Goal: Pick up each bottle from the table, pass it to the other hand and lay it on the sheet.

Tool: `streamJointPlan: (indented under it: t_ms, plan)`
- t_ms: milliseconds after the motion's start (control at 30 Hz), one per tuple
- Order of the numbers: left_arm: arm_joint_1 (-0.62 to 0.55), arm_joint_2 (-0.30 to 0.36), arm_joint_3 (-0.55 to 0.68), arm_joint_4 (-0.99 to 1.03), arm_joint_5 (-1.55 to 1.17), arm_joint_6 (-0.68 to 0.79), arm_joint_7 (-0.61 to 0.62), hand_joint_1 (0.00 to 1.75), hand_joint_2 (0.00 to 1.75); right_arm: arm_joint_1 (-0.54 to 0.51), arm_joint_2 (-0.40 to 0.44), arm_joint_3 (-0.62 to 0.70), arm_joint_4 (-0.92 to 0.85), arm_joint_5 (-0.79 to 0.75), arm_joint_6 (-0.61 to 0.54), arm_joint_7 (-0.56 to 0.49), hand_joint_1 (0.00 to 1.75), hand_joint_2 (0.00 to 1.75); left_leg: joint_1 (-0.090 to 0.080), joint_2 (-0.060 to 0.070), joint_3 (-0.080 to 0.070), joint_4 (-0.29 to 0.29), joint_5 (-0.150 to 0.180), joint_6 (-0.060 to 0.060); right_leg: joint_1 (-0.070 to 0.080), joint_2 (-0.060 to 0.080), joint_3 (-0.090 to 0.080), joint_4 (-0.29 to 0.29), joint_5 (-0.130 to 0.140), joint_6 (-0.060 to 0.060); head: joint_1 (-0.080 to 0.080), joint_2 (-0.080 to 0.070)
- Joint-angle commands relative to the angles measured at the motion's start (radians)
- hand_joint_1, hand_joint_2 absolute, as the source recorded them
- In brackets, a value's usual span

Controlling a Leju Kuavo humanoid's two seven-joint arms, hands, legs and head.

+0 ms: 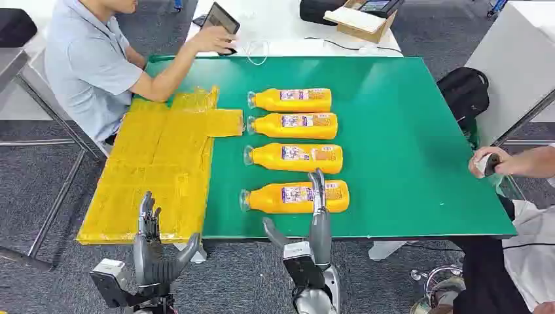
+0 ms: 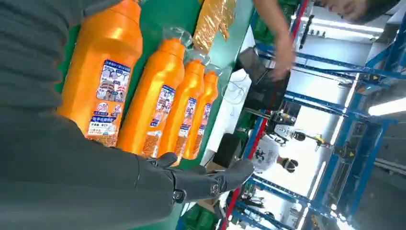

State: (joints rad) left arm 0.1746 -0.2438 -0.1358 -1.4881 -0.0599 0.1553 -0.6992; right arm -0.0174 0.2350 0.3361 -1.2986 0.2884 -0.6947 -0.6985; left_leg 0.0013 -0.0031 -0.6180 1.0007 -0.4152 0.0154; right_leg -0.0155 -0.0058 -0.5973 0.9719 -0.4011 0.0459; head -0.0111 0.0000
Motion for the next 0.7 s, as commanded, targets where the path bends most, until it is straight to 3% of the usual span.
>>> streamJointPlan:
  t_ms: [33,167,233,433,700]
  plan:
    - [-0.008,0.001,0.036,0.012,-0.012,-0.015,0.008,0.00,1.75,-0.033,0.030,-0.093,0.049,0.089,-0.003,0.000,0.00,1.75,0.001,0.002,0.006,0.000,-0.003,-0.001,0.001,0.002,0.006,0.000,-0.003,-0.003,0.000,0.000]
    - [-0.012,-0.002,0.036,-0.024,-0.026,-0.017,0.007,0.00,1.75,-0.038,-0.019,-0.057,0.019,0.004,-0.003,0.000,0.00,1.75,0.001,0.000,0.003,0.000,-0.001,-0.001,0.001,0.000,0.003,0.000,-0.001,-0.002,0.000,0.000]
    - [-0.009,-0.003,0.039,-0.047,-0.024,-0.017,0.005,0.00,1.75,-0.078,-0.047,-0.061,0.094,0.064,-0.001,0.000,0.00,1.75,0.001,0.000,0.004,0.000,-0.001,-0.001,0.001,0.000,0.003,-0.001,-0.001,-0.002,0.000,0.000]
    - [0.012,-0.014,0.071,-0.050,-0.031,-0.057,0.001,0.00,1.75,-0.070,-0.133,-0.121,0.083,0.361,0.165,0.218,0.00,1.75,0.001,-0.001,0.006,-0.001,-0.002,-0.001,0.001,-0.001,0.007,-0.002,-0.002,-0.002,0.000,0.000]
    - [-0.060,0.010,0.043,0.029,-0.058,-0.082,0.001,0.00,1.75,-0.336,-0.253,-0.104,0.359,0.613,0.327,0.441,0.00,1.75,0.000,0.002,0.005,-0.001,-0.001,-0.001,0.000,0.003,0.005,-0.002,0.001,-0.001,0.000,0.000]
